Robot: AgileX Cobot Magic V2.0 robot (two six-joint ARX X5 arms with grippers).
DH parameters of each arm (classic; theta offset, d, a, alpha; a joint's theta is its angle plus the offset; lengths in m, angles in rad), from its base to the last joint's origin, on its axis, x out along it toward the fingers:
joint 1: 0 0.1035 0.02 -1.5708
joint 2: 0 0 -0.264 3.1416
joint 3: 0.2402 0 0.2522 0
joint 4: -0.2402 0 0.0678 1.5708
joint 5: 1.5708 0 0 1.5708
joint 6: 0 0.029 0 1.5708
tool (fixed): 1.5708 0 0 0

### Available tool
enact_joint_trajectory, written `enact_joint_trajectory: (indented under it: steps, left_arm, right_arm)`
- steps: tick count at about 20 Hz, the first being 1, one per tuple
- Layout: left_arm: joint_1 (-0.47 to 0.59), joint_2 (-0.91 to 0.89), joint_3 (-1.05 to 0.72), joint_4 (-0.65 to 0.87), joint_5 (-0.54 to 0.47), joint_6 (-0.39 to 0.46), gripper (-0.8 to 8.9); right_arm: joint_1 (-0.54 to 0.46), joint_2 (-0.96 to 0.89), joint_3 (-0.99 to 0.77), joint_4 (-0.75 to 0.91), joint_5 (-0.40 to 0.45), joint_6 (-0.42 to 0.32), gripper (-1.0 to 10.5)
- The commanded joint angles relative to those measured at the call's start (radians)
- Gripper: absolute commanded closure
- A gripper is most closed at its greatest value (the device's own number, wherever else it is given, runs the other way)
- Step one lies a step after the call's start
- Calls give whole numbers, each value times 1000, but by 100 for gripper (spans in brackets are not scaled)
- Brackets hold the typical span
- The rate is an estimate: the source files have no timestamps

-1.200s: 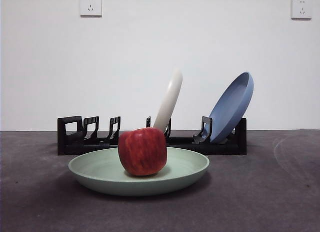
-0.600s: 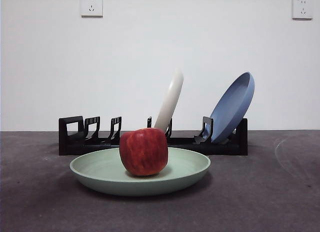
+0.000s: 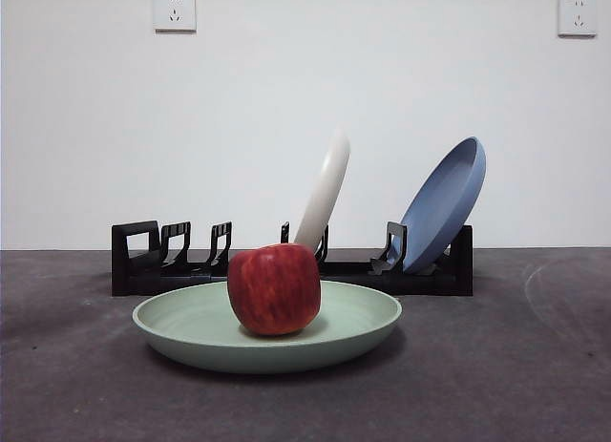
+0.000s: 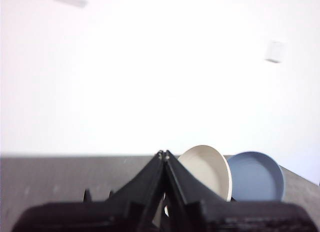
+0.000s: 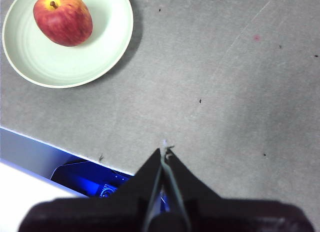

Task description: Take the green plate from the plate rack,put the plate on the table,take the apple from the table,put the apple in the plate

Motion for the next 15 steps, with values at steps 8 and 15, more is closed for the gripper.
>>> enact_joint_trajectory:
  steps: [8,15]
  left_arm:
    - [82,-210,-291,-106,-21,111,815]
    - [82,-210,-291,-318,-149,81,815]
  right_arm:
    - [1,0,-5,7,1,8,963]
    - [0,0,-5,7,1,8,963]
